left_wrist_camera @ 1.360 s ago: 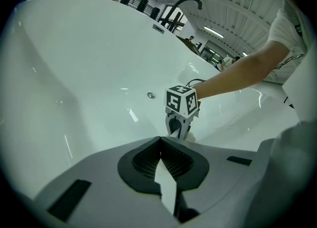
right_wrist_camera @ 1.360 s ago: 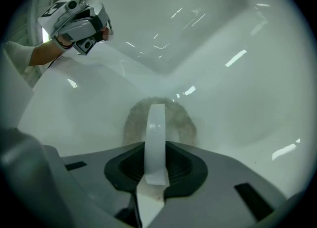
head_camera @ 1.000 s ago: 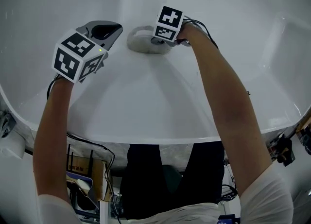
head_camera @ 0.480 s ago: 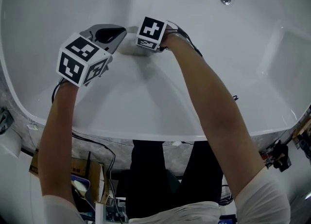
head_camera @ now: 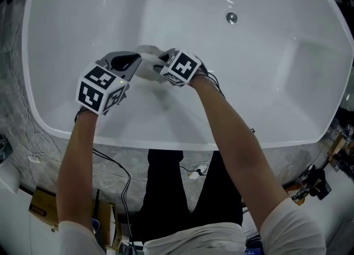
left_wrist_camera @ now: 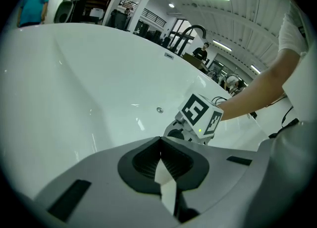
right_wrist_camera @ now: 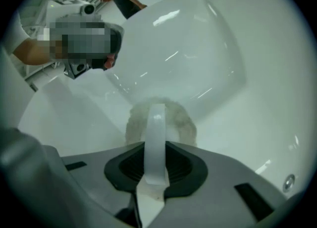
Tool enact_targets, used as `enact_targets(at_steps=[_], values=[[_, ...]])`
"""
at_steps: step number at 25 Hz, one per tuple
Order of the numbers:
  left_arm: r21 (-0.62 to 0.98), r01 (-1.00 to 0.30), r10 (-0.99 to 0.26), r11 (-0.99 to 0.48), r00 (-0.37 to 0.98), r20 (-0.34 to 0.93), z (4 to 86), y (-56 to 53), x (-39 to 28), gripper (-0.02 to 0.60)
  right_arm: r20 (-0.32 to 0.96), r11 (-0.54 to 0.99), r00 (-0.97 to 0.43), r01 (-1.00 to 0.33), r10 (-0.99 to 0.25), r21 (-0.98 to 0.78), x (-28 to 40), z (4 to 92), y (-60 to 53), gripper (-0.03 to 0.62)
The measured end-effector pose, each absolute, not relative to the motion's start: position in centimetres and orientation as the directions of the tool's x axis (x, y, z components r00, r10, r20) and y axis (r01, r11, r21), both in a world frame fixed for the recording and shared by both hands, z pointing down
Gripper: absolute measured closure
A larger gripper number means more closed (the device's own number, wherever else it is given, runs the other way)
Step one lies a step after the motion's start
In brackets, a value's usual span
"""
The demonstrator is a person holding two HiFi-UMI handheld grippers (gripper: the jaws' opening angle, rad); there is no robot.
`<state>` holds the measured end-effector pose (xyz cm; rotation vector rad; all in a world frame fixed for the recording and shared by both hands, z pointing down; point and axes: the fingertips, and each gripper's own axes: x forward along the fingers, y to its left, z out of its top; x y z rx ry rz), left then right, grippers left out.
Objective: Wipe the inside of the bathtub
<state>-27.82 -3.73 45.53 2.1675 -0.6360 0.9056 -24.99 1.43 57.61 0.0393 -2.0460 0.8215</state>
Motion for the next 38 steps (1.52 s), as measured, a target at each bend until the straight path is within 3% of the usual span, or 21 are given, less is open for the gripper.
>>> enact_targets(at_steps=[10,20,27,38], values=[[0.444,-0.675,-0.273,-0.590,0.683,0.677,33.7,-1.7,-24.1,0.569,0.716,0.679,-0.692,-0.569,-0.090,-0.464,-18.0,39.1,0.6,0.500],[0.411,-0.697,-0.380,-0.588,0.686,0.620,20.9,2.4,-17.2,0.569,0.680,0.605,-0.644,-0.710,-0.351,-0.360,-7.6,24.1,4.8,0.500],[0.401,-0.713,-0.483,-0.575,0.691,0.538,11.9,6.0,-10.2,0.569,0.570,0.515,-0.591,-0.798,-0.571,-0.313,3.5,13.2,8.8,0.500],[0.318,-0.743,-0.582,-0.589,0.663,0.471,0.5,17.3,-0.8,0.569,0.407,0.499,-0.538,-0.842,-0.738,-0.206,18.5,-1.1,19.4,0.500]])
